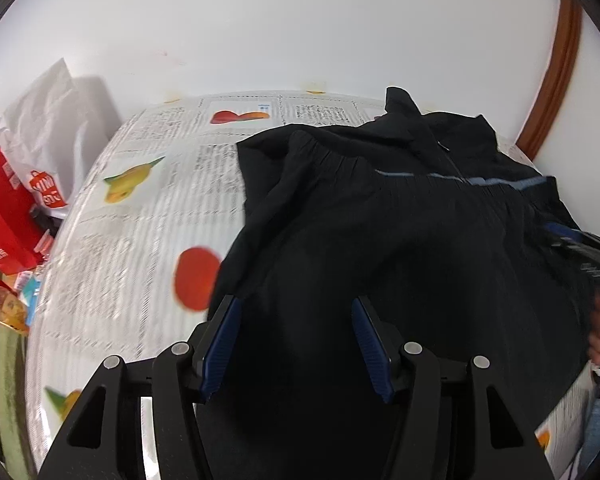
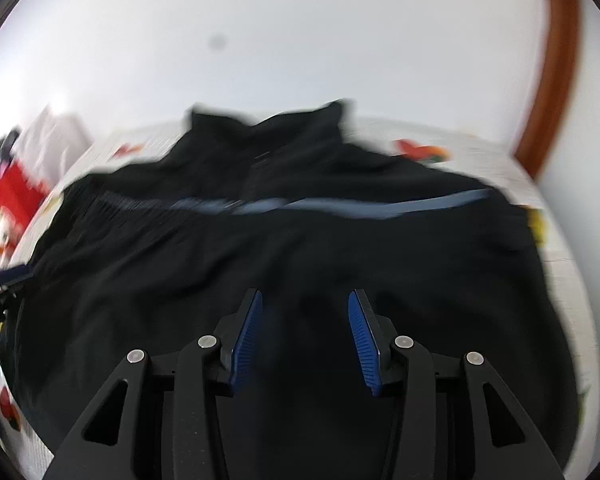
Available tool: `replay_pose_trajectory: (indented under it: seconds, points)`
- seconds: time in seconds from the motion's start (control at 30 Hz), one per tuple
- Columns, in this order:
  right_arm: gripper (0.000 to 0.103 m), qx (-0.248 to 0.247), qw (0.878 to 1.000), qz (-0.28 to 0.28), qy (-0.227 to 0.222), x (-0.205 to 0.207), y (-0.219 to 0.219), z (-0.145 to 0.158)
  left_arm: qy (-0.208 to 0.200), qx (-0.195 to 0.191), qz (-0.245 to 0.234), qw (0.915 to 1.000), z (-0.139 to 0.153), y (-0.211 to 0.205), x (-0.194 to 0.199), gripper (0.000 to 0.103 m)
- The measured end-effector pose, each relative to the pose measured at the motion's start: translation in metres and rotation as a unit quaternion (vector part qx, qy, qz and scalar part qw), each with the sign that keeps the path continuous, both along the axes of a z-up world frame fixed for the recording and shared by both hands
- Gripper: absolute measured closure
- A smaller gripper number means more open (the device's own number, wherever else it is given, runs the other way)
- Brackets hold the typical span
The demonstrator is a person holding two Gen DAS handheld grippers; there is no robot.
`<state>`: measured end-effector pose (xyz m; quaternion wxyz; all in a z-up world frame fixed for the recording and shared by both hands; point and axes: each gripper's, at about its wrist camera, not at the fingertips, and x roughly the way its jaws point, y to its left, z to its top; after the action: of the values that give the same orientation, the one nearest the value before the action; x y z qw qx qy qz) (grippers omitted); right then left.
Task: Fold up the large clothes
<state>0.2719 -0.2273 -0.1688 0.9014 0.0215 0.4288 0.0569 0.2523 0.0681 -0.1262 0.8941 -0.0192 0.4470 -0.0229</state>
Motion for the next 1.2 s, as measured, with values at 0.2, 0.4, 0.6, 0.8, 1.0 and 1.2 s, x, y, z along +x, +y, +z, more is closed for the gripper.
replay_pose_trajectory:
  seconds: [0.2, 0.4, 0.6, 0.8, 1.0, 1.2]
  points:
    - [0.059, -0.042, 0.999, 0.000, 0.017, 0.016, 0.049, -0.024, -0.022, 0.008, 0.005, 0.9997, 0.012, 0.031, -0.037, 0.043]
    - [0.060, -0.032, 0.999, -0.013, 0.041, 0.020, 0.047, -0.022, -0.019, -0.015, 0.036, 0.9991, 0.005, 0.060, -0.056, 0.043]
    - [0.059, -0.038, 0.998, 0.008, 0.045, -0.029, 0.052, -0.022, -0.016, -0.046, 0.053, 0.9974, 0.001, 0.076, -0.076, 0.043]
    - [0.060, -0.027, 0.999, 0.018, 0.041, -0.084, 0.049, -0.019, -0.014, -0.045, 0.061, 0.9970, 0.001, 0.078, -0.102, 0.043]
    - [0.060, -0.012, 0.999, 0.015, 0.030, -0.130, 0.044, -0.014, -0.016, -0.047, 0.076, 0.9959, 0.005, 0.083, -0.125, 0.043]
    - [0.060, -0.039, 0.997, 0.047, 0.043, -0.162, 0.056, -0.015, -0.015, -0.036, 0.084, 0.9957, 0.005, 0.088, -0.147, 0.043]
